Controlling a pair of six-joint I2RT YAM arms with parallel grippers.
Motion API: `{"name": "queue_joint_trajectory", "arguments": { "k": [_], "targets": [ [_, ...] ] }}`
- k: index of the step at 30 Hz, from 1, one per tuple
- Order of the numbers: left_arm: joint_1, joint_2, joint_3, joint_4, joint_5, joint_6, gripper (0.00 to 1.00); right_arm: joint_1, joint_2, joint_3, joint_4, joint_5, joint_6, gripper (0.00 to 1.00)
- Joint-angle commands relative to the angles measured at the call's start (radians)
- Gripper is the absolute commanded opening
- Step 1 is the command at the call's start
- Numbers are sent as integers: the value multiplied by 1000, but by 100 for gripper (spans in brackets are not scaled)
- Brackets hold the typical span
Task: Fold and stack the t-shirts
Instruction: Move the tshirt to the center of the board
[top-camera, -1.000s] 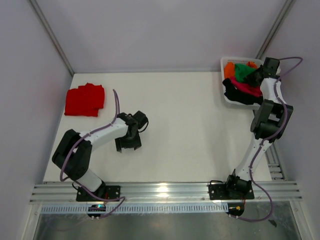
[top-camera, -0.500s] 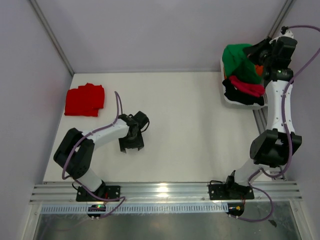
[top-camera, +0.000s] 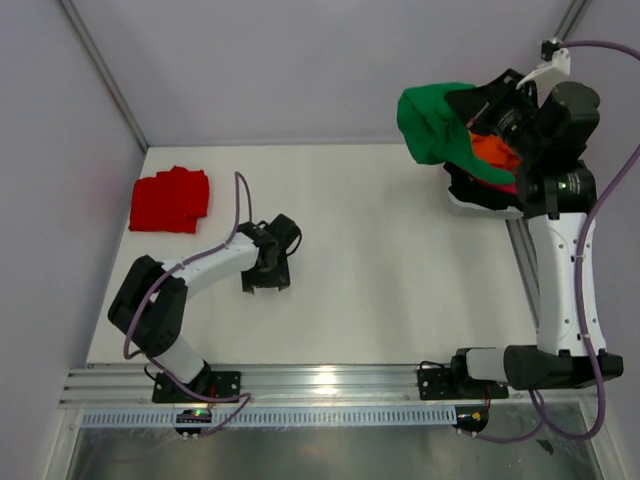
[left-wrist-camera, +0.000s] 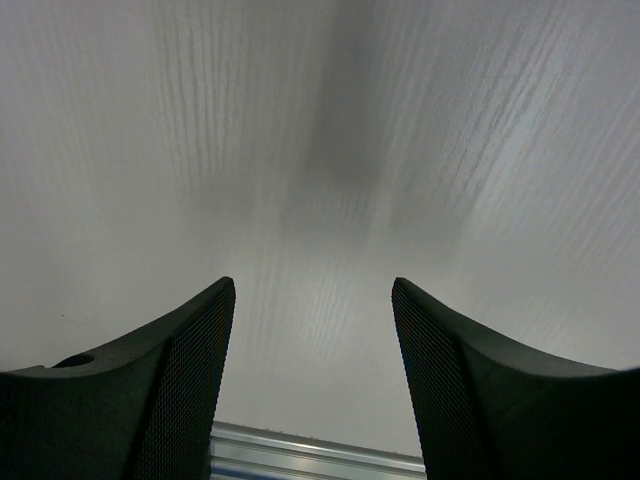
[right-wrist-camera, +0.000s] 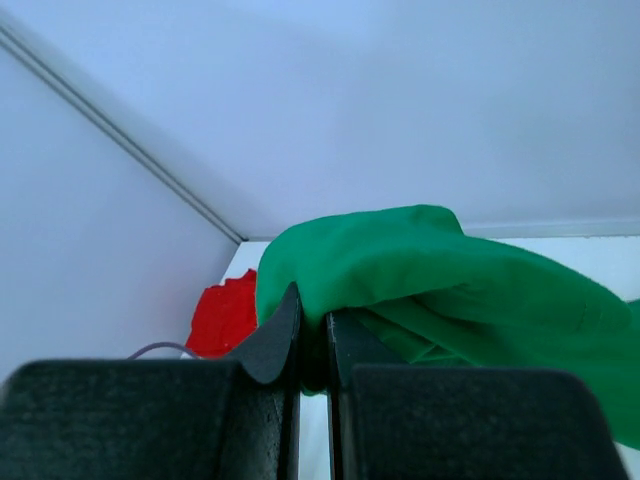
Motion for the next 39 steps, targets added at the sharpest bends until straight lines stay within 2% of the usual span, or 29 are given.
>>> {"name": "queue_joint_trajectory", "arguments": {
  "k": [1, 6, 9, 10, 13, 14, 17, 20, 21, 23, 26, 27, 30, 34, 39],
  "targets": [
    [-2, 20, 4, 55, 47, 8, 66, 1, -84, 117, -1, -49, 27, 3],
    [-2, 47, -23, 115, 72, 16, 66, 1, -132, 200, -12, -115, 120, 3],
    [-2, 84, -16, 126, 75, 33, 66, 1, -158, 196, 105, -231, 306, 3],
    [-1, 93, -13, 132, 77, 36, 66, 1, -164, 165, 214, -265, 435, 3],
    [-1, 123, 4, 137, 80, 44, 64, 1, -189, 106, 373, -330, 597, 3],
    [-2, 126, 10, 135, 83, 42, 64, 1, -196, 93, 390, -337, 668, 3],
    [-1, 127, 18, 140, 83, 35, 64, 1, -258, 17, 392, -350, 713, 3],
    [-2, 126, 36, 131, 75, 33, 64, 31, -363, -141, 357, -350, 702, 3],
    [-2, 130, 44, 126, 75, 31, 64, 30, -392, -240, 300, -347, 676, 3],
    [-2, 136, 69, 114, 75, 34, 63, 30, -466, -339, 227, -331, 627, 3],
    [-1, 141, 105, 95, 67, 39, 64, 30, -555, -574, 125, -321, 552, 3],
    [-2, 141, 116, 89, 64, 41, 63, 30, -575, -702, 87, -316, 518, 3],
    [-1, 130, 154, 56, 38, 44, 63, 30, -632, -888, -23, -279, 440, 3],
    [-2, 94, 194, 17, 1, 50, 64, 30, -646, -942, -154, -169, 239, 3],
    [-1, 43, 213, -6, -6, 50, 64, 40, -571, -910, -174, -164, 170, 3]
  ]
}}
